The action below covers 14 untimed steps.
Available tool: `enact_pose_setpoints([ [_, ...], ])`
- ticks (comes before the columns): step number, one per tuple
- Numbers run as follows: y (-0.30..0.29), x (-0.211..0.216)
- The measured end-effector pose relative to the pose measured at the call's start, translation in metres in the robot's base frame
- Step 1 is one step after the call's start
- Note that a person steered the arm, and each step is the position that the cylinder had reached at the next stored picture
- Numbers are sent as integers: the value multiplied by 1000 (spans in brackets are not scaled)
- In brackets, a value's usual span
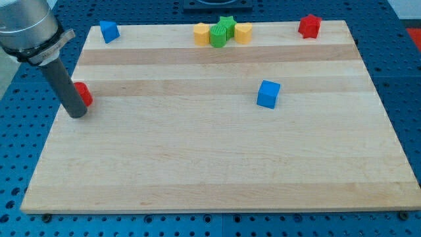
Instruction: Move the blue cube towards down
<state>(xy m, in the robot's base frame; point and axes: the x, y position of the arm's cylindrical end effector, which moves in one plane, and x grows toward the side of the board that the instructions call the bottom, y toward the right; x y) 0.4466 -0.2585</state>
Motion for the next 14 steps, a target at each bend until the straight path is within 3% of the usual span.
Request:
enact_pose_setpoints([
  [3, 28, 24],
  [5, 157, 5],
  [8, 322, -85],
  [9, 381, -81],
  [11, 375, -42],
  [13, 324, -45],
  [14, 321, -19],
])
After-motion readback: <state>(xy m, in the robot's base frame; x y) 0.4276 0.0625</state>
